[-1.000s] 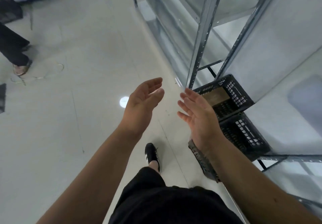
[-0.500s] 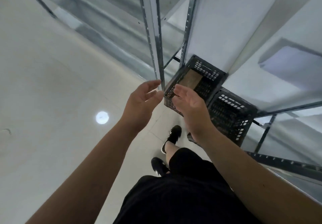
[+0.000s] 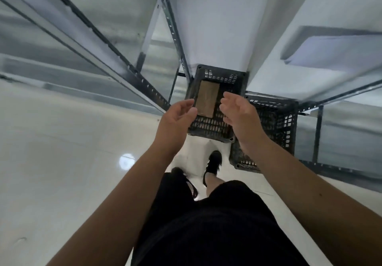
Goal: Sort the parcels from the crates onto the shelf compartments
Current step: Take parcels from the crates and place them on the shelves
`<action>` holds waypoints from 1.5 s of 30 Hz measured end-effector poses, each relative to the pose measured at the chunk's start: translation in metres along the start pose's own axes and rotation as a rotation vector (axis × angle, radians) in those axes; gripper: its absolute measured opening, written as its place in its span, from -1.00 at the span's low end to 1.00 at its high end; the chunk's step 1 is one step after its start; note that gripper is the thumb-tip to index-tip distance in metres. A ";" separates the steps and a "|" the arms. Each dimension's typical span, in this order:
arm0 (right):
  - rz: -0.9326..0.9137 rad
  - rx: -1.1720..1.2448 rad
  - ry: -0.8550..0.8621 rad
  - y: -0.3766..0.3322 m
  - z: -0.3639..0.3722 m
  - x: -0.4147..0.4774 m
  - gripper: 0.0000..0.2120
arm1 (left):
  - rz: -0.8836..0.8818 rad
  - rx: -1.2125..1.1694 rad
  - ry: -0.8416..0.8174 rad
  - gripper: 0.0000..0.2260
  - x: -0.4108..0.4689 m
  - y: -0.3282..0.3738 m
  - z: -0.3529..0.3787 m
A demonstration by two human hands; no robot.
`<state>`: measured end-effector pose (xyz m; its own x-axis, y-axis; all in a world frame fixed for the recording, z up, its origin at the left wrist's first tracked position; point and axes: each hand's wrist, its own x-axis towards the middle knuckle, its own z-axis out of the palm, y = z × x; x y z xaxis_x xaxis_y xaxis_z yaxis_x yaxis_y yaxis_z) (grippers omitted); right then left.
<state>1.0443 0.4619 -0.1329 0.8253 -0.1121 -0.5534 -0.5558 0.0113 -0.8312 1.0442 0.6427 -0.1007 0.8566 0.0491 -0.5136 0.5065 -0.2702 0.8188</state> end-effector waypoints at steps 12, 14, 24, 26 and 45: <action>0.166 0.101 0.279 -0.002 0.012 0.062 -0.56 | 0.005 0.267 -0.336 -0.65 0.144 0.010 0.033; 0.192 0.156 0.340 0.002 0.021 0.084 -0.50 | -0.017 0.306 -0.358 -0.65 0.169 0.005 0.034; 0.350 0.178 0.315 0.078 0.047 0.208 -0.57 | -0.257 0.416 -0.276 -0.58 0.270 -0.086 0.064; 0.369 0.143 0.294 0.102 0.043 0.236 -0.56 | -0.306 0.434 -0.277 -0.55 0.289 -0.116 0.077; 0.462 -0.036 0.174 0.398 0.044 0.488 -0.42 | -0.453 0.399 -0.212 -0.43 0.524 -0.386 0.187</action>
<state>1.2306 0.4554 -0.7357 0.4650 -0.2680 -0.8438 -0.8650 0.0652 -0.4975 1.2789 0.5929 -0.7341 0.5075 0.0625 -0.8594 0.7031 -0.6065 0.3711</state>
